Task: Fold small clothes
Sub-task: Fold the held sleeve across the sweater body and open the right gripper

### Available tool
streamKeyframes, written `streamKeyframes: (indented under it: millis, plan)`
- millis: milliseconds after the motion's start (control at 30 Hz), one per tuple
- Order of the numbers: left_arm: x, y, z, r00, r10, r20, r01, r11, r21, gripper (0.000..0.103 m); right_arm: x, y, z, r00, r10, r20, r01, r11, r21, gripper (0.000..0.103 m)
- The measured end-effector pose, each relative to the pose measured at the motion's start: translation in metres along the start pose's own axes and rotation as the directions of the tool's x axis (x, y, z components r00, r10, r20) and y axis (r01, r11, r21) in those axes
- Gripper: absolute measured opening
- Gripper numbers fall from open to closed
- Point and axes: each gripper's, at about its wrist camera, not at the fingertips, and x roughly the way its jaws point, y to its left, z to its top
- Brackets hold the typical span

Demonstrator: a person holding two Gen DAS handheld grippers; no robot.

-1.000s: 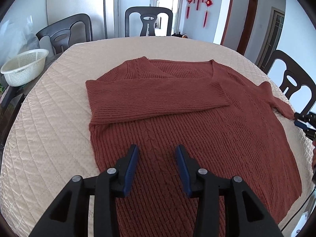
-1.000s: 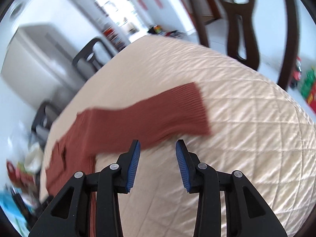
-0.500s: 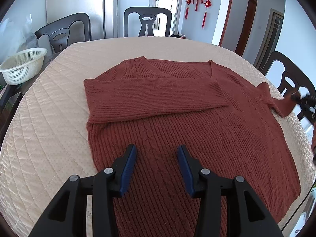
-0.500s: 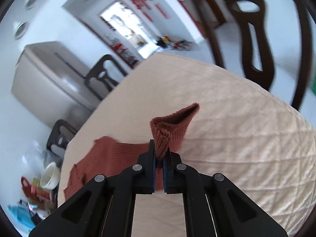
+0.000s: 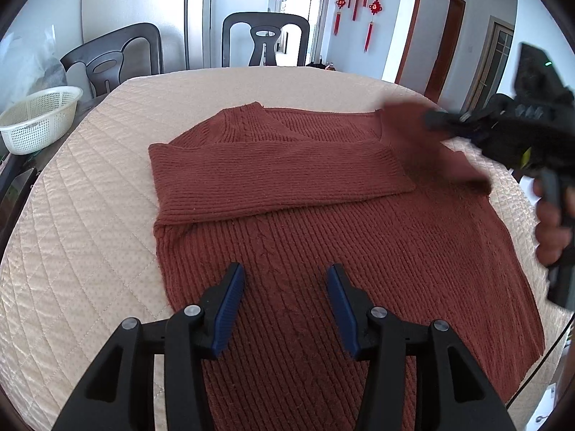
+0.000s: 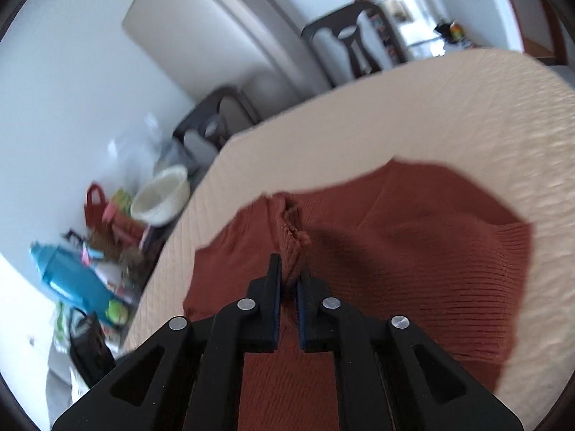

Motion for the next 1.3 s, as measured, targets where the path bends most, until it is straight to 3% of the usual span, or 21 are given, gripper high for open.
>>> streamKeyframes:
  millis: [33,167,300,433,533,633,767,833,867,900,1133,1233,1300]
  plan:
    - [0.000,0.001,0.000,1.000,-0.005,0.001,0.005,1.000,-0.004,0.051,0.002,-0.001,-0.006,1.000,-0.001,-0.016,0.001,1.000,0.002,0.020]
    - [-0.006,0.003,0.006,0.999,-0.047,-0.006,0.047,0.999,-0.020,0.051,-0.016,-0.005,-0.024,1.000,0.025,0.004,-0.025,1.000,-0.015,0.020]
    - [-0.011,-0.004,0.032,0.992,-0.126,0.027,0.127,0.991,-0.034,0.051,-0.047,-0.023,-0.036,0.997,-0.039,0.066,0.039,0.999,0.008,0.020]
    - [0.011,-0.025,0.064,0.984,-0.180,0.017,0.180,0.984,0.003,0.051,-0.063,-0.041,-0.046,0.993,-0.079,0.087,0.074,0.996,0.055,0.020]
    - [0.043,-0.040,0.078,0.980,-0.196,-0.041,0.197,0.980,0.013,0.051,-0.067,-0.052,-0.050,0.990,-0.109,0.089,0.102,0.992,0.081,0.020]
    - [0.068,-0.049,0.081,0.977,-0.192,-0.088,0.194,0.981,0.016,0.032,-0.074,-0.061,-0.051,0.987,-0.118,0.105,0.108,0.989,0.097,0.020]
    - [0.065,-0.056,0.077,0.977,-0.202,-0.065,0.204,0.978,0.041,0.014,-0.075,-0.072,-0.048,0.983,-0.139,0.117,0.126,0.986,0.108,0.020]
    - [0.065,-0.055,0.075,0.981,-0.185,-0.057,0.188,0.981,0.046,0.013,-0.071,-0.083,-0.046,0.978,-0.184,0.101,0.168,0.975,0.144,0.019]
    - [0.065,-0.052,0.074,0.982,-0.182,-0.055,0.184,0.982,0.045,0.013,-0.070,-0.089,-0.046,0.979,-0.184,0.094,0.166,0.971,0.169,0.008]
    - [0.065,-0.050,0.074,0.982,-0.182,-0.053,0.185,0.982,0.042,0.013,-0.071,-0.093,-0.046,0.979,-0.178,0.095,0.159,0.970,0.186,0.006]
    - [0.046,-0.038,0.078,0.985,-0.172,-0.022,0.172,0.985,0.013,0.013,-0.085,-0.085,-0.034,0.970,-0.195,0.147,0.175,0.975,0.140,0.006]
    - [0.042,-0.046,0.090,0.985,-0.170,0.017,0.170,0.985,0.028,0.013,-0.075,-0.090,-0.019,0.973,-0.188,0.134,0.172,0.977,0.127,0.006]
    - [0.049,-0.055,0.096,0.983,-0.183,0.004,0.182,0.983,0.037,0.013,-0.062,-0.098,-0.008,0.975,-0.194,0.108,0.180,0.975,0.131,0.006]
